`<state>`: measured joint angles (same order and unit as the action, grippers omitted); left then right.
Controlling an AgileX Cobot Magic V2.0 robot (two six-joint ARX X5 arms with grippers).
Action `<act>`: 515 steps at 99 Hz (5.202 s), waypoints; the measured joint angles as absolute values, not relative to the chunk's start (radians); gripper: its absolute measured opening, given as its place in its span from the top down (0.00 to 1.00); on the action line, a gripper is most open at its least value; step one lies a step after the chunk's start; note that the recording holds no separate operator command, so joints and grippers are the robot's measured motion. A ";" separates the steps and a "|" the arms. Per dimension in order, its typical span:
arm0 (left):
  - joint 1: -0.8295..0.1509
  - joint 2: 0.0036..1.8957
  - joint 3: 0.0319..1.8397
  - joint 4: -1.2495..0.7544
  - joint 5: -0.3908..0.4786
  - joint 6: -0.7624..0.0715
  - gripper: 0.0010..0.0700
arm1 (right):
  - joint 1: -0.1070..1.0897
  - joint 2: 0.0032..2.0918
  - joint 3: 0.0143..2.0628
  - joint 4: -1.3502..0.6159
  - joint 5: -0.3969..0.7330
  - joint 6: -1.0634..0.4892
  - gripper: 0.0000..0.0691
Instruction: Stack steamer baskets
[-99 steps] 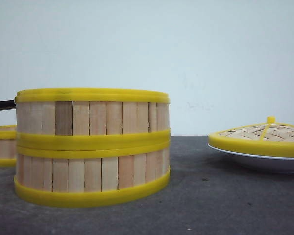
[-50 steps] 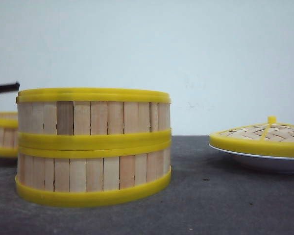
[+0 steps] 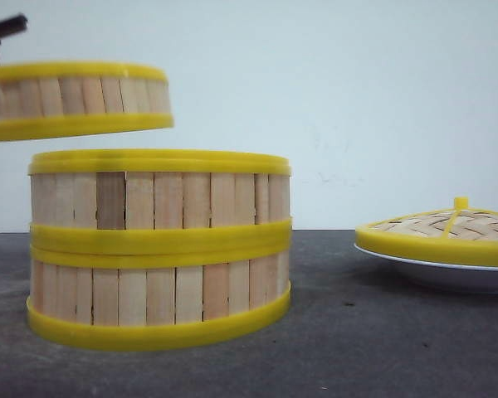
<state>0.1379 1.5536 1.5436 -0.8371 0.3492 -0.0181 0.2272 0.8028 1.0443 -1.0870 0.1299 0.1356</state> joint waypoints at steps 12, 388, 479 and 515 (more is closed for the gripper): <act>0.115 1.483 1.544 -0.904 0.353 0.008 0.99 | 0.227 0.803 1.044 -1.087 0.130 0.135 0.39; -0.278 1.648 1.546 -0.981 0.218 0.086 0.75 | 0.227 0.803 1.044 -1.087 0.118 0.127 0.39; -0.104 1.347 1.537 -0.978 0.136 0.085 0.61 | 0.131 1.181 1.044 -0.718 -0.118 0.048 0.22; -0.051 1.112 1.234 -0.803 0.135 0.035 0.61 | 0.131 1.384 1.044 -0.583 -0.129 0.048 0.24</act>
<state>-0.0505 1.1122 1.2335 -0.8028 0.1349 0.0345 0.1307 1.3838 1.0443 -0.5835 -0.1291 0.0479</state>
